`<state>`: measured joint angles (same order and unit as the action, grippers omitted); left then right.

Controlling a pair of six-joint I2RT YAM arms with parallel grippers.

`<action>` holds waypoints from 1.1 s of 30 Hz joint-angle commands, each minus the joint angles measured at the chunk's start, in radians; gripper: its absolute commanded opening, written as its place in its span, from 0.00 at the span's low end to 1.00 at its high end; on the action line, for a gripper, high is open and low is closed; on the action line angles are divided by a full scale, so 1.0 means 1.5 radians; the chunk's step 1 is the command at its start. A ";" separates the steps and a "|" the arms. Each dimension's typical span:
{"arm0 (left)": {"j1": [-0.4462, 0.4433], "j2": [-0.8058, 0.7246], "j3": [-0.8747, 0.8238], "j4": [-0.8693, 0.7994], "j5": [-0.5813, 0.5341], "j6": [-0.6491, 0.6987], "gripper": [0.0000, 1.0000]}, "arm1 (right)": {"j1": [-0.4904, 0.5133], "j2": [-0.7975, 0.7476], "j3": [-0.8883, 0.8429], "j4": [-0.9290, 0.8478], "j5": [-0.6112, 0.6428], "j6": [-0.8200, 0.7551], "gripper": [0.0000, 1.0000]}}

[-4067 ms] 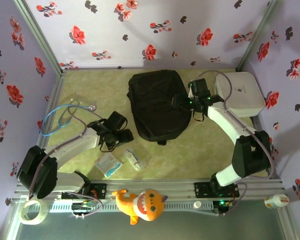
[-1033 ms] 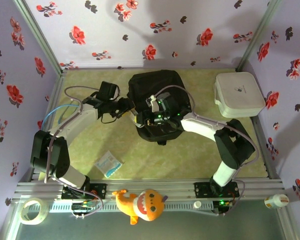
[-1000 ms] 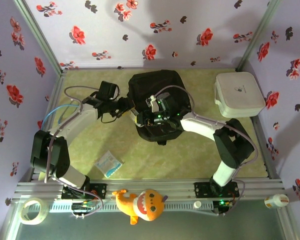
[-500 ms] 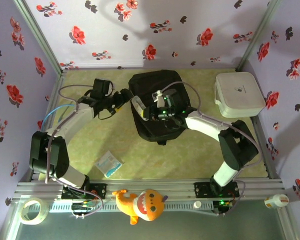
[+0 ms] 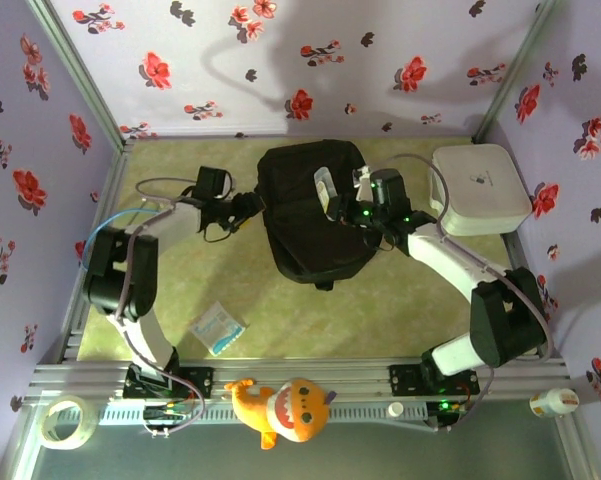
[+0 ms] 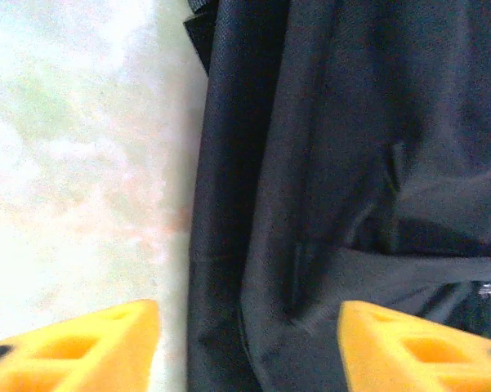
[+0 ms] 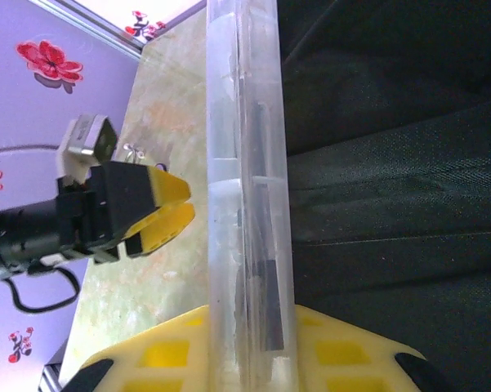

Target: Pack books, pencil case, and school supplies into a backpack

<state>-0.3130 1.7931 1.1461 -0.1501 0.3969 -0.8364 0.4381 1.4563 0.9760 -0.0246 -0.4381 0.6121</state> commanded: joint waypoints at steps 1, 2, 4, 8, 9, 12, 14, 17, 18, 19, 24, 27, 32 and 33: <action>0.002 0.060 0.079 0.007 0.018 0.067 0.52 | -0.003 -0.008 -0.001 -0.020 0.012 -0.009 0.13; 0.002 0.078 0.098 0.003 0.018 0.072 0.50 | -0.003 -0.007 -0.002 -0.022 0.012 -0.005 0.13; 0.002 0.113 0.130 0.006 0.028 0.077 0.46 | -0.003 -0.006 -0.012 -0.030 0.012 0.007 0.12; 0.001 0.165 0.176 0.014 0.060 0.076 0.43 | -0.003 -0.009 -0.039 -0.046 0.020 0.021 0.12; 0.001 0.176 0.187 0.011 0.062 0.072 0.40 | -0.004 -0.008 -0.046 -0.049 0.022 0.024 0.12; 0.002 0.199 0.200 0.006 0.066 0.067 0.33 | -0.007 -0.002 -0.064 -0.053 0.031 0.037 0.11; 0.002 0.203 0.197 0.007 0.066 0.064 0.24 | -0.012 0.007 -0.073 -0.054 0.038 0.046 0.11; 0.002 0.195 0.178 0.013 0.066 0.057 0.10 | -0.026 0.025 -0.081 -0.048 0.042 0.053 0.10; 0.001 0.189 0.167 0.017 0.064 0.052 0.08 | -0.032 0.033 -0.079 -0.043 0.041 0.054 0.10; 0.002 0.183 0.151 0.028 0.064 0.046 0.04 | -0.038 0.043 -0.075 -0.039 0.037 0.052 0.10; 0.002 0.124 0.041 0.091 0.052 0.007 0.00 | -0.053 0.107 -0.012 -0.063 0.021 0.018 0.11; 0.001 0.064 -0.042 0.113 0.032 -0.014 0.00 | -0.054 0.131 0.021 -0.071 0.013 0.009 0.11; -0.010 -0.055 -0.153 0.098 0.002 -0.027 0.01 | -0.057 0.132 0.033 -0.070 -0.007 0.010 0.11; -0.012 -0.074 -0.163 0.085 -0.001 -0.022 0.06 | -0.057 0.129 0.032 -0.067 -0.014 0.012 0.11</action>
<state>-0.3210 1.7664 0.9600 0.0605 0.4274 -0.8600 0.3706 1.6482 0.9997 -0.1192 -0.4526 0.6357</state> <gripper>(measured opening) 0.052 0.201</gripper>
